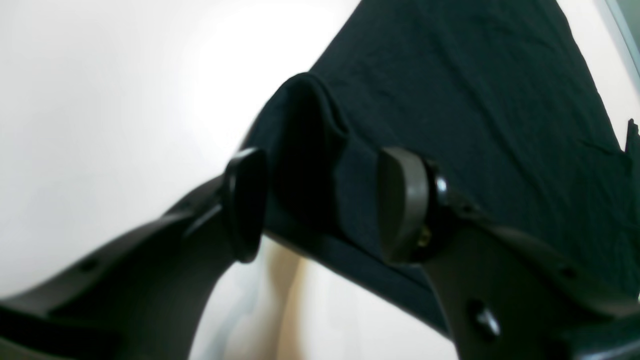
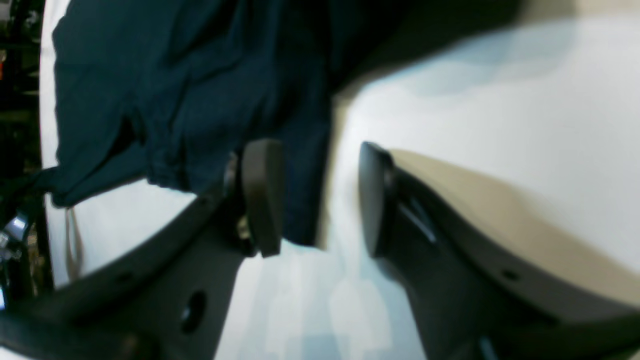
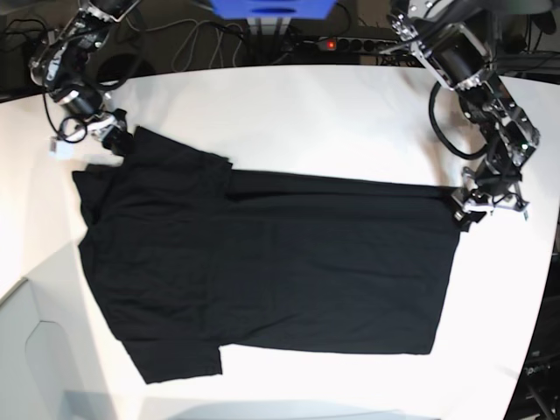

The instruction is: Fold the T-shirt properly

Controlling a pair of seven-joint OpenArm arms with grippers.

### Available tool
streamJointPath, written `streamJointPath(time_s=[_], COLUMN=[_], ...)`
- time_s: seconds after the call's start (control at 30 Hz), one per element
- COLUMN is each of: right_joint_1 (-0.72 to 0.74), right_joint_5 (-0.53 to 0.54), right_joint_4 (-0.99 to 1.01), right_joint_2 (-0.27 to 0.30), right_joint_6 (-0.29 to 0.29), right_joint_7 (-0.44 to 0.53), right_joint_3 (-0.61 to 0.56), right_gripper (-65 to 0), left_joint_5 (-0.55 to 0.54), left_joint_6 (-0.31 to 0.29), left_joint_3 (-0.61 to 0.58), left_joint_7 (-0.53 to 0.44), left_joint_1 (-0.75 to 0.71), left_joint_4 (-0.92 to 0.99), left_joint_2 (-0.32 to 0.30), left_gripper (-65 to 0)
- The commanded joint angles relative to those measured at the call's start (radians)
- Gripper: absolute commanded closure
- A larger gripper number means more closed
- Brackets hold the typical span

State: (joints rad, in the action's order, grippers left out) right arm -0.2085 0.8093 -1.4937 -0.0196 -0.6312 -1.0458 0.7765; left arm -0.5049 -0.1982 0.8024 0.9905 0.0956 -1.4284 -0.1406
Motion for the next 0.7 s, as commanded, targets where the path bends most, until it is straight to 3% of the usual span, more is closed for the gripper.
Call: streamJointPath(time_s=[0.0,0.17,0.5,0.67], right_joint_1=[-0.004,0.001,-0.007,-0.006], right_joint_5=[-0.049,-0.049,-0.049,-0.049], right_joint_4=[0.003,0.003,0.003,0.003], right_joint_2=[-0.001,-0.019,-0.019,-0.018], right_joint_6=[0.001,0.001,0.001,0.001], right_joint_7=[-0.066,-0.124,-0.127,-0.129], right_joint_3=[-0.01,-0.013,-0.016,-0.018], right_gripper=[-23.2,-23.2,-22.9,-12.9], left_joint_5=[-0.013,-0.013,-0.013,-0.013], left_joint_6=[-0.002,-0.002,-0.002,-0.002], left_joint_3=[0.001,0.001,0.001,0.001], left_joint_7=[-0.009,-0.009,-0.009,-0.009], left_joint_1=[0.013,0.011,0.01,0.01], left_joint_4=[-0.022,-0.024,-0.025,-0.025], left_joint_2=[-0.015,-0.015,-0.015,-0.015], left_gripper=[-33.9,-33.9,-33.9,-33.9])
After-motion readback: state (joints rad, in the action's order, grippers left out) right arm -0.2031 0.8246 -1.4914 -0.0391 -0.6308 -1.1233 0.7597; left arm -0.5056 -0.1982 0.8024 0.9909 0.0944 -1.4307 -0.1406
